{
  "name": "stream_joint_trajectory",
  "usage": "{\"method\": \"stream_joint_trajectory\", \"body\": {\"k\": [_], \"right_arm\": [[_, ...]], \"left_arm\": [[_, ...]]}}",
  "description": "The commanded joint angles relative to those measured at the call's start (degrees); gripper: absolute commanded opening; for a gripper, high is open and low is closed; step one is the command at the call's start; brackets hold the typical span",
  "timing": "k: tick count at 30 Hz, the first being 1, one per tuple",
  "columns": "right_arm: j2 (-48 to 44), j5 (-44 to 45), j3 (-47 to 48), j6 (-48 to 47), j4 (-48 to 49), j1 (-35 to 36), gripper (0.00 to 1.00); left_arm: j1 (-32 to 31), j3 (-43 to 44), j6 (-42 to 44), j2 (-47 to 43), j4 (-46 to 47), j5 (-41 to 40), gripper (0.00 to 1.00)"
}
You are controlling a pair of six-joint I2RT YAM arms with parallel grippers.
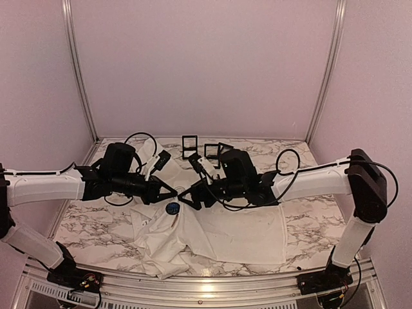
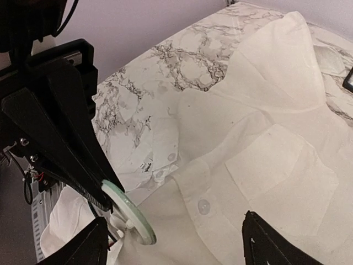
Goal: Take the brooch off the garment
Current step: Adjust the flattened clothing at the center of the board.
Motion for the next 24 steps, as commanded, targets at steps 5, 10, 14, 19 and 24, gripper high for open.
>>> {"method": "stream_joint_trajectory", "body": {"k": [5, 10, 14, 19, 24], "right_arm": [[-3.30, 26.90, 0.16, 5.46, -3.92, 9.04, 0.95], [-1.10, 41.98, 2.15, 11.67, -8.25, 14.34, 0.98], [-1.80, 51.82, 3.93, 13.49, -11.19, 17.79, 0.98], [-1.12, 52.37, 7.98, 13.21, -15.72, 20.53, 0.88], [6.11, 57.47, 16.88, 19.06, -28.01, 22.91, 0.87]], "left_arm": [[-1.27, 7.42, -2.18, 0.11, -8.25, -12.63, 0.00], [-2.52, 11.51, -4.90, 2.01, -12.12, -14.76, 0.00], [-2.97, 12.48, -5.83, 3.52, -13.43, -14.62, 0.00], [-2.97, 13.45, -7.64, 5.63, -14.60, -13.23, 0.00], [-2.95, 14.76, -10.45, 6.49, -16.38, -13.16, 0.00]]}}
